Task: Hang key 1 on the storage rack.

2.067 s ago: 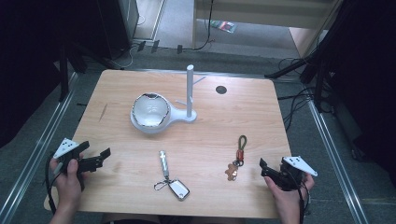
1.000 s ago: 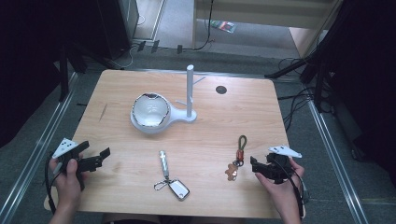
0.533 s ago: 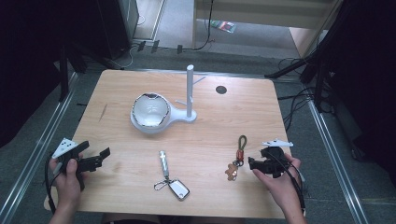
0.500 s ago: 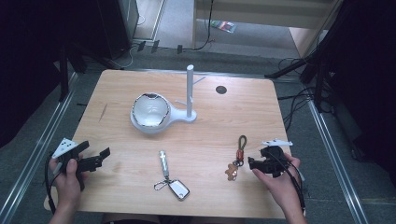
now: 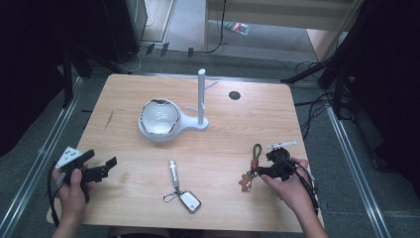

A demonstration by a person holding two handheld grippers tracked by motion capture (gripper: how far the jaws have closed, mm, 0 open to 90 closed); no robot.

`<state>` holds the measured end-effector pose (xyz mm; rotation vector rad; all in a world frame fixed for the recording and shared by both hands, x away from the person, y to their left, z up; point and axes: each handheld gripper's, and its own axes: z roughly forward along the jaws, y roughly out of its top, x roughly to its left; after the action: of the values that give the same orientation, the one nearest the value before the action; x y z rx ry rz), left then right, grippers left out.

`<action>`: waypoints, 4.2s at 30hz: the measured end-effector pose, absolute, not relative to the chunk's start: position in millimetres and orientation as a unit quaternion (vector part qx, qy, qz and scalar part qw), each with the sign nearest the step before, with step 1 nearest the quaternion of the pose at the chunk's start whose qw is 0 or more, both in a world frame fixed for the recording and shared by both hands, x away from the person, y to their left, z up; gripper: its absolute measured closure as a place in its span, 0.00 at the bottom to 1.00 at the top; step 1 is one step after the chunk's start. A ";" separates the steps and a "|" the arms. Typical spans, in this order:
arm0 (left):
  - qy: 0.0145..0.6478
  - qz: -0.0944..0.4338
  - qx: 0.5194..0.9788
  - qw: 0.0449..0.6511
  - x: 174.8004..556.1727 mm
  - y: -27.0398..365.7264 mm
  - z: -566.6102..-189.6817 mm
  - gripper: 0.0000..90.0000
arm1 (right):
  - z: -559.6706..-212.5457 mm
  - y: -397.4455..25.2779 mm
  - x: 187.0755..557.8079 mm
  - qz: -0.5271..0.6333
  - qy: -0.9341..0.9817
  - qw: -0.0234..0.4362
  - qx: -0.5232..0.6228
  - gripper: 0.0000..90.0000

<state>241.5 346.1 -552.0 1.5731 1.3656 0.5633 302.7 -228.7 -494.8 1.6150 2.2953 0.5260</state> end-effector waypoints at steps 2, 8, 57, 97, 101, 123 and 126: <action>0.558 0.230 0.643 0.472 241.4 346.2 -551.9 0.01 | -494.5 -228.2 305.8 0.175 0.794 0.136 0.567 0.40; 0.558 0.229 0.641 0.475 241.5 346.4 -551.9 0.01 | -491.7 -225.4 313.1 0.163 0.791 0.108 0.579 0.44; 0.559 0.227 0.639 0.477 242.2 346.8 -552.0 0.01 | -492.6 -185.9 357.0 0.067 0.768 0.018 0.637 0.63; 0.559 0.228 0.641 0.475 242.4 346.6 -551.9 0.01 | -504.8 -180.7 364.0 0.018 0.777 0.023 0.629 0.76; 0.559 0.227 0.640 0.476 242.5 346.8 -552.0 0.01 | -504.6 -180.9 365.1 0.015 0.776 0.019 0.630 0.76; 0.559 0.228 0.640 0.475 242.9 346.9 -552.0 0.01 | -483.6 -188.7 339.6 0.128 0.778 0.087 0.609 0.78; 0.559 0.228 0.640 0.475 242.8 346.9 -551.9 0.01 | -472.0 -187.5 333.3 0.172 0.774 0.114 0.599 0.77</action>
<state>242.8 346.9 -551.9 1.5647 1.3672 0.5562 333.3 -187.5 -472.0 1.7545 2.2688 0.5052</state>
